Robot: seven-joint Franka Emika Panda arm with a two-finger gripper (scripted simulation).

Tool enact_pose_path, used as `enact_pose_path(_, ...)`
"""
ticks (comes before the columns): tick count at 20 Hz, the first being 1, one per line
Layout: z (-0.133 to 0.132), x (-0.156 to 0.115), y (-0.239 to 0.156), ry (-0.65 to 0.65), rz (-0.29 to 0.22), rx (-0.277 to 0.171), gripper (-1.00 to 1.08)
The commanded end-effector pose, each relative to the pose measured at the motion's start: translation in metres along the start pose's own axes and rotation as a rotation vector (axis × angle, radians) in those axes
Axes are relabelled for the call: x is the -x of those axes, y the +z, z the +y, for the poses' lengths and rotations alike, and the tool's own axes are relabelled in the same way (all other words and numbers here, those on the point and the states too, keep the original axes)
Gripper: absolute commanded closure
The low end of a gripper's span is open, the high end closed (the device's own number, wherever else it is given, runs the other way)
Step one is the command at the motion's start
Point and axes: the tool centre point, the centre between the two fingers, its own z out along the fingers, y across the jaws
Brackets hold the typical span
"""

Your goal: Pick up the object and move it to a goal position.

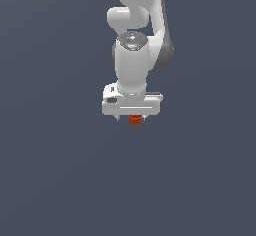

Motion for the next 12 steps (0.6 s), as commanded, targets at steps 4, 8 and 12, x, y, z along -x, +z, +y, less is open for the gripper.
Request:
enact_pose_path(4,0.001,0.0,-0.002,-0.001,0.004,0.006,-0.2)
enact_pose_path(8,0.007,-0.002,-0.014,-0.006,0.021,0.033,-0.2)
enact_pose_path(12,0.016,-0.004,-0.034,-0.013,0.052,0.078,-0.2)
